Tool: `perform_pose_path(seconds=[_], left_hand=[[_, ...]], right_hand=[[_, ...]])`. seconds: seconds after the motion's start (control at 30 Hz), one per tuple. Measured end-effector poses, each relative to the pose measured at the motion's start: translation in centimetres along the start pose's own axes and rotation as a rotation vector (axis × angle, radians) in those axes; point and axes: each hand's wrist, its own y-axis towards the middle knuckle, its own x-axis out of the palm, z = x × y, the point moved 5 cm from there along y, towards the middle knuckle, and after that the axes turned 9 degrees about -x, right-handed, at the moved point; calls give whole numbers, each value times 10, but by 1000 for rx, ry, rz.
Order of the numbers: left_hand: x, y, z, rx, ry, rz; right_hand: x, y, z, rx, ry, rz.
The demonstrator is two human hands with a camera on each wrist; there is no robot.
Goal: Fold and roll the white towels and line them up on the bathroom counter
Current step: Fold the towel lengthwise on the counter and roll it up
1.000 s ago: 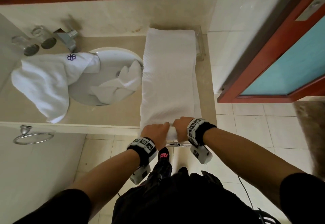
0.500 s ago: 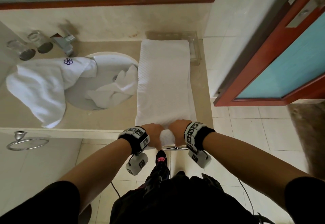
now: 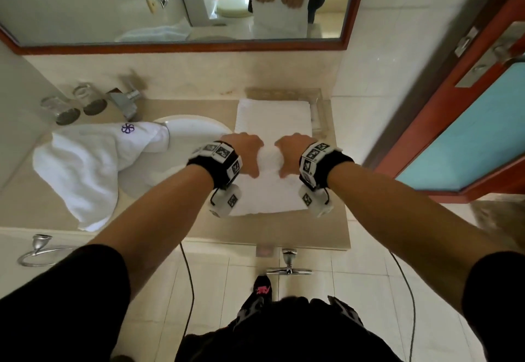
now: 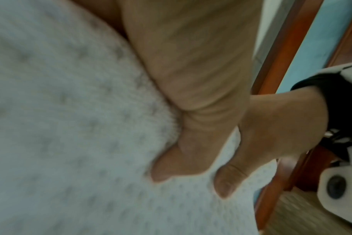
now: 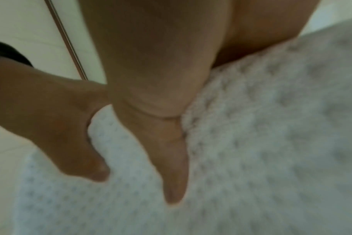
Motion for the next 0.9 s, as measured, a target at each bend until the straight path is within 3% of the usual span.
perform_pose_path(seconds=[0.27,0.37,0.47,0.53,0.6,0.7,0.9], left_hand=[[-249,-28,-15,-45,24,830],[-323,-60,-15,-8,2,1076],[-346,-79,-16,9,-24,1181],[-335,-80,-15,29,-50,1166],[-301,-69,-13,31,-59,1039],[-219,-45,-10,24,-63,706],[-2,-35,11,52,-85,98]], right_hand=[[-242,-18,-15,83,-165,860],[-316,-48,-25,105,-223,1068],[-344,-67,-33,106,-279,1159],[-334,-71,-33,85,-307,1139],[-303,-66,-29,46,-306,1044],[-224,-52,-18,2,-255,786],[-19,-41,-11,-27,-137,148]])
